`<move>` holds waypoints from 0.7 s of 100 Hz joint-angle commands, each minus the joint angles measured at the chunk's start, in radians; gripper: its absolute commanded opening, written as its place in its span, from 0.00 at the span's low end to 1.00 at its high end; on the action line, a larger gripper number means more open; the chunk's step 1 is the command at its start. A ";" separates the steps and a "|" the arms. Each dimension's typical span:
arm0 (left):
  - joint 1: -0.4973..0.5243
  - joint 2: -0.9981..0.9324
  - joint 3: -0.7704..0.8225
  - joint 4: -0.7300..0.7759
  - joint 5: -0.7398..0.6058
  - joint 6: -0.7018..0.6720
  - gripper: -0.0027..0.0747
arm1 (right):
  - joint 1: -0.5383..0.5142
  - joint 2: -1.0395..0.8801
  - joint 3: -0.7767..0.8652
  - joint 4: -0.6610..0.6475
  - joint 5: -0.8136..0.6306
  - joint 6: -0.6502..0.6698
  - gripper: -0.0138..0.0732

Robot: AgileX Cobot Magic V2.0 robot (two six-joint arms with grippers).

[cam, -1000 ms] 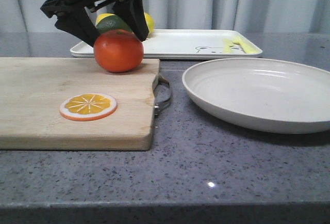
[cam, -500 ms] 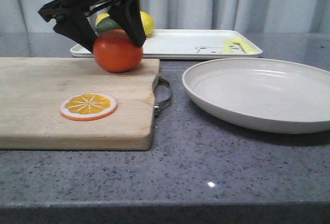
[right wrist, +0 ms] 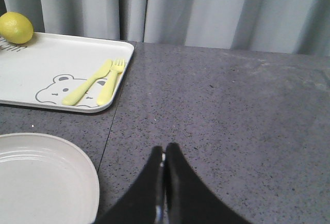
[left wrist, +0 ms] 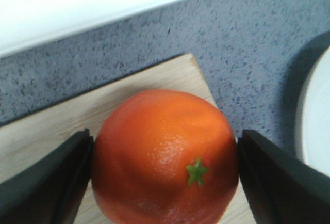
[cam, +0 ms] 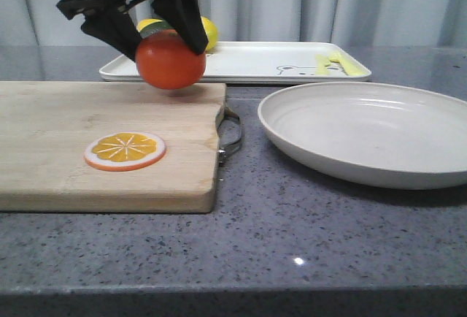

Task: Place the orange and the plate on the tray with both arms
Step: 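Lift the orange with the left gripper and carry it over the white plate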

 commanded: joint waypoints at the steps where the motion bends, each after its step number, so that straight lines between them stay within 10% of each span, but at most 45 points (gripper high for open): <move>1: -0.013 -0.046 -0.066 -0.040 -0.010 -0.001 0.49 | -0.005 0.008 -0.039 -0.003 -0.077 0.000 0.08; 70: -0.394 0.098 -0.227 -0.041 -0.055 -0.001 0.49 | -0.005 0.008 -0.039 -0.003 -0.077 0.000 0.08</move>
